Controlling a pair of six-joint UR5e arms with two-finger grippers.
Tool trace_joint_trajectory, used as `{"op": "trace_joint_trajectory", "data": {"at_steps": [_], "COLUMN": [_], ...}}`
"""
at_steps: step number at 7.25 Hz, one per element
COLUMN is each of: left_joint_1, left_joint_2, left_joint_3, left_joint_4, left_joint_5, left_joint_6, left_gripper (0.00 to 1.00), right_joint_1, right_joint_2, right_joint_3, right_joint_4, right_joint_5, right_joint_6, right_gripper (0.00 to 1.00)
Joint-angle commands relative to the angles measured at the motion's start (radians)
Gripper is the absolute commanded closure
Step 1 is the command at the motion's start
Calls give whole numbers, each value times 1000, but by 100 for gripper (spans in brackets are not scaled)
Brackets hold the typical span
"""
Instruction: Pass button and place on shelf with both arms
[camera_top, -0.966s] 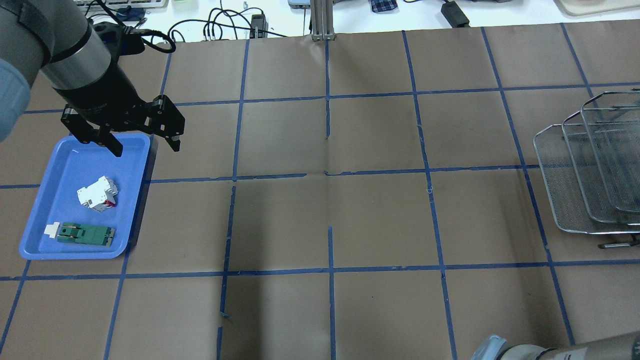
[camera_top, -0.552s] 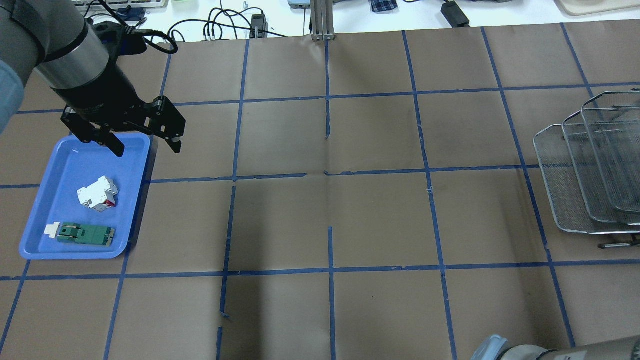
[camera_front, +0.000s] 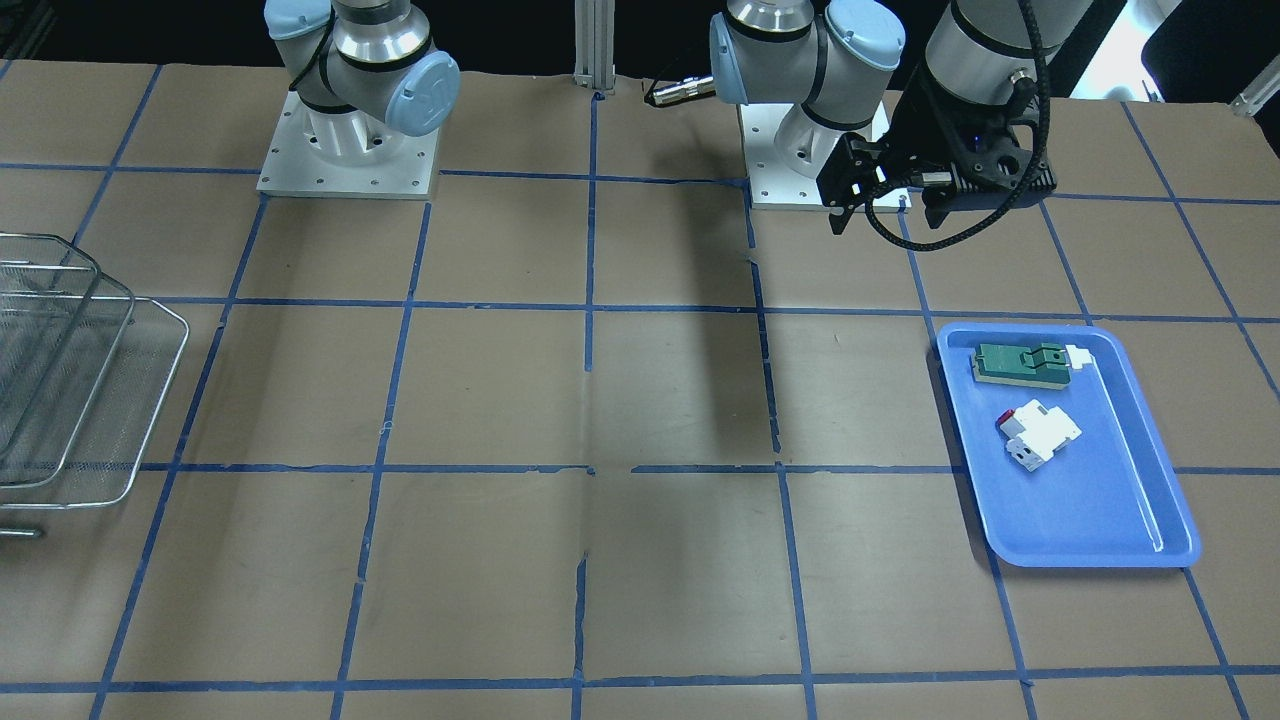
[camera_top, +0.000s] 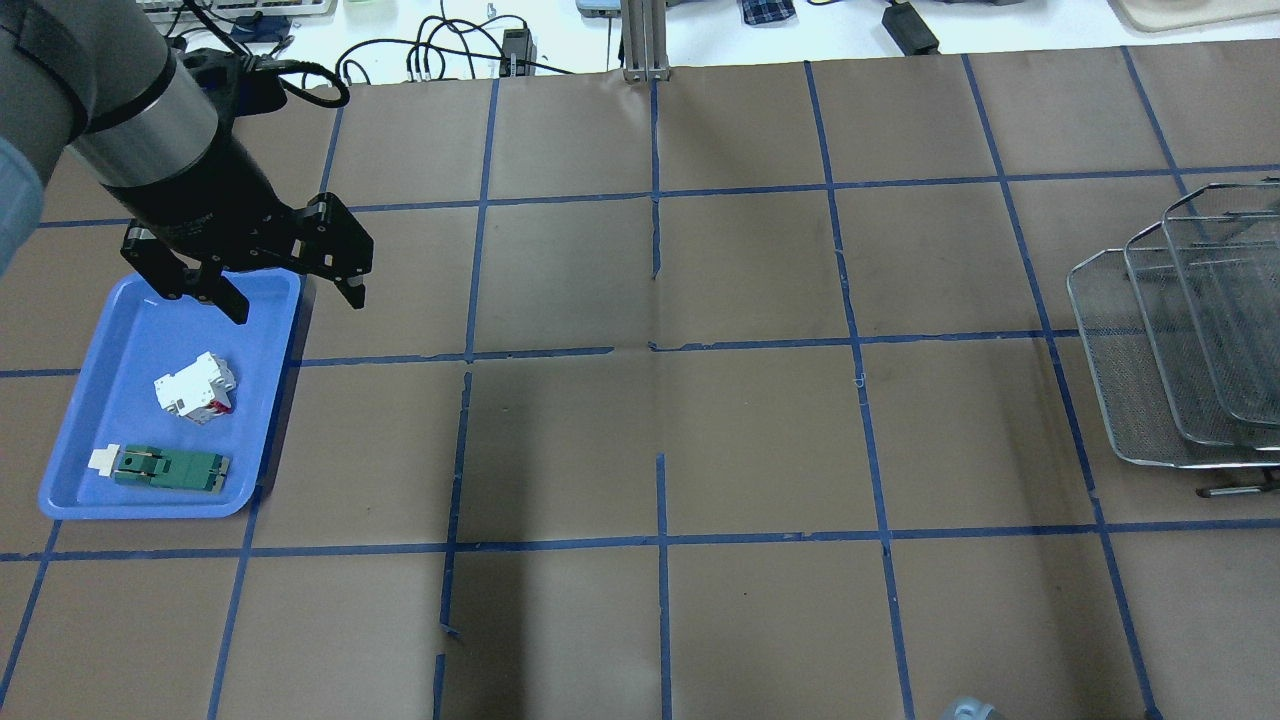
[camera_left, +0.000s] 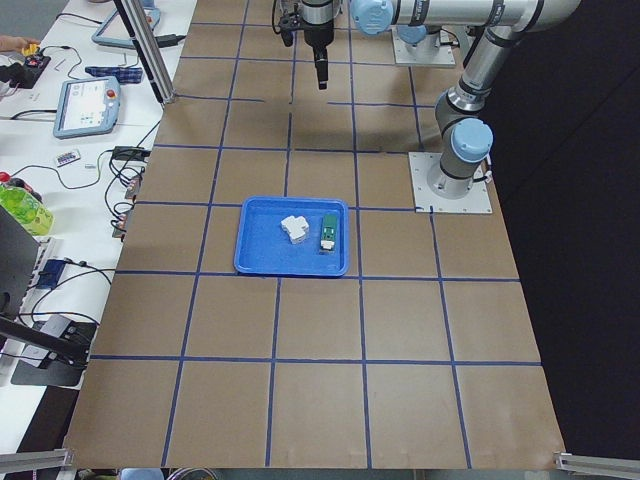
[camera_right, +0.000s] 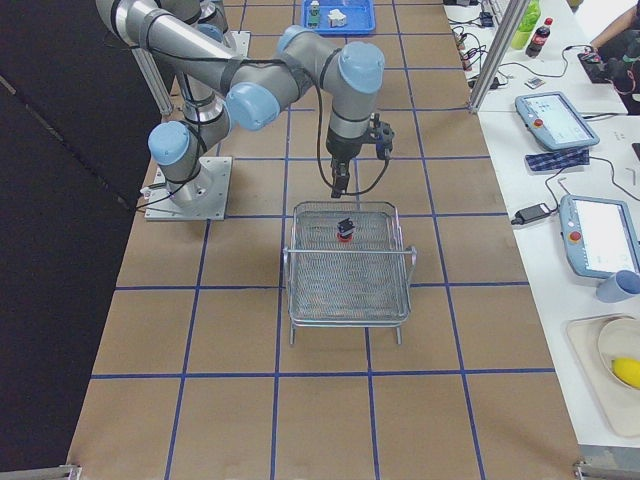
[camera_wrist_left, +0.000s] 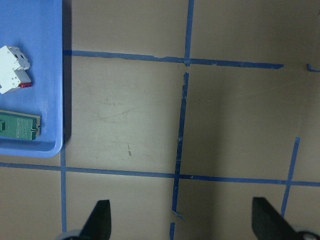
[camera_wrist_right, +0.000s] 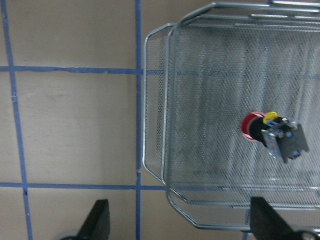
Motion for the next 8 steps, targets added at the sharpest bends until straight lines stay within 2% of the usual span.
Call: {"op": "trace_joint_trajectory", "data": {"at_steps": [1,2,5,7,8], "left_joint_1": [0,0,0,1,0], "left_joint_2": [2,3,10,11,11], "left_joint_3": [-12,-18,-20,-20,-20], "left_joint_4": [-5,0,-2,1,1], "left_joint_5": [5,-5,4,4,8], "left_joint_6": [-1,-1,1,1,1], "left_gripper": [0,0,0,0,0], "right_joint_1": [188,258,483,550,579], "right_joint_2": [-90,-121,-120,-119,-111], "right_joint_3": [4,8,2,2,1], "right_joint_4": [47,96,71,71,34], "right_joint_5": [22,23,23,28,28], "right_joint_6": [127,286,676,741,745], "right_gripper": [0,0,0,0,0]}}
